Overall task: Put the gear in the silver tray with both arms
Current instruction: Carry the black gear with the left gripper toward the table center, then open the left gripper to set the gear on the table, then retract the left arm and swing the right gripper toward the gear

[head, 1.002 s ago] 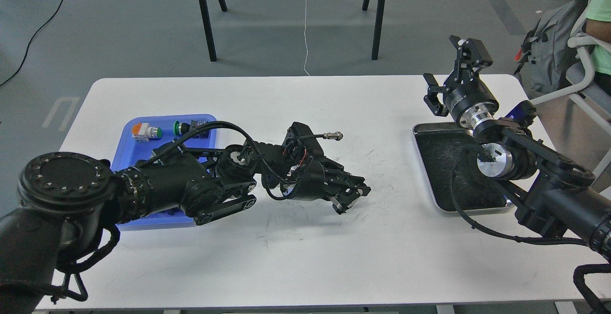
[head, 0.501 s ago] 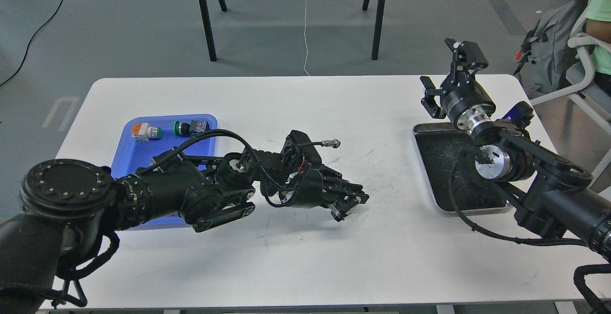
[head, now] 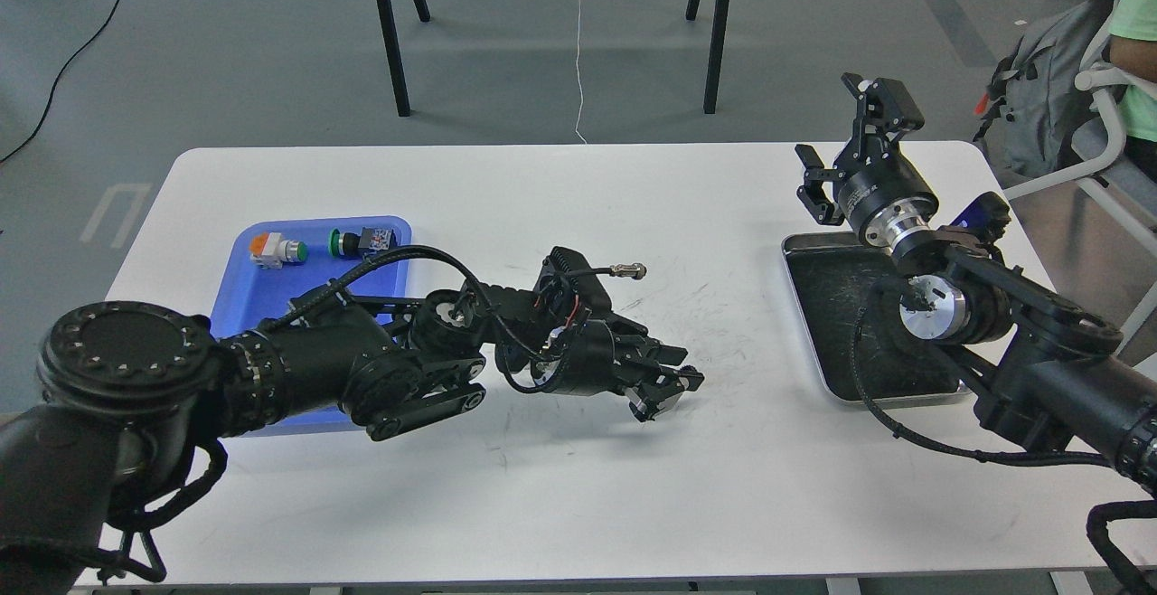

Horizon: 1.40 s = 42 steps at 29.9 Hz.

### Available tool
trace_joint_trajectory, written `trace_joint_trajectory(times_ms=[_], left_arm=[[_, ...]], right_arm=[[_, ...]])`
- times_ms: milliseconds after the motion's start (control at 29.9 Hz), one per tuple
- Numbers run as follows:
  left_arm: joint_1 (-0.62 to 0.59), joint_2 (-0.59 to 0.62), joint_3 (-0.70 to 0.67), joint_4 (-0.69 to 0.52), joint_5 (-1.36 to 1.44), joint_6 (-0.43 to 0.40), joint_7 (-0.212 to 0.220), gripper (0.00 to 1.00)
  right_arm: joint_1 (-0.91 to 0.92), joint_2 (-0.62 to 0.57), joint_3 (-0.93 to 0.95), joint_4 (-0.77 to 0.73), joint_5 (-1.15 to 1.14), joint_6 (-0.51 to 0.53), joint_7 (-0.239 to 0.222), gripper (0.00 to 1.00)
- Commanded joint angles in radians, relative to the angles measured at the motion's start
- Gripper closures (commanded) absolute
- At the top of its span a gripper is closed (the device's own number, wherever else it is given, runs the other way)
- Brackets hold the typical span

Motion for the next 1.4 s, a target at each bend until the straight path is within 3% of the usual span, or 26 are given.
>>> trace_joint_trajectory(times_ms=[0,200,735,835,936,1103,1270,1370], left_arm=[[0.001,0.000,-0.002,0.000,-0.012,0.000,0.000,0.56],[-0.015,0.000,-0.026,-0.003,-0.074,0.000,0.000,0.48],[-0.022,0.047,-0.368,-0.001,-0.249,0.009,0.000,0.38],[-0.022,0.081,-0.463,-0.005,-0.318,0.015,0.000,0.32],[-0.012,0.115,-0.555,-0.008,-0.390,0.050,0.000,0.09],[0.005,0.173,-0.623,-0.060,-0.505,0.060,0.000,0.06],[0.011,0.251,-0.654,-0.063,-0.689,-0.096,0.000,0.01],[-0.001,0.310,-0.652,-0.061,-0.818,-0.138,0.000,0.00]], right_arm=[[0.000,0.000,0.000,0.001,0.000,0.000,0.000,0.01],[0.005,-0.025,-0.012,0.001,0.000,-0.001,-0.008,0.01],[0.043,-0.154,-0.113,0.074,0.005,0.022,-0.001,0.01],[0.061,-0.163,-0.144,0.085,0.005,0.005,-0.011,0.01],[0.095,-0.168,-0.195,0.086,0.005,-0.002,-0.009,0.01],[0.146,-0.184,-0.261,0.106,-0.001,0.006,-0.006,0.01],[0.201,-0.189,-0.353,0.114,-0.104,0.012,-0.006,0.01],[0.231,-0.184,-0.388,0.113,-0.155,-0.003,-0.001,0.01]])
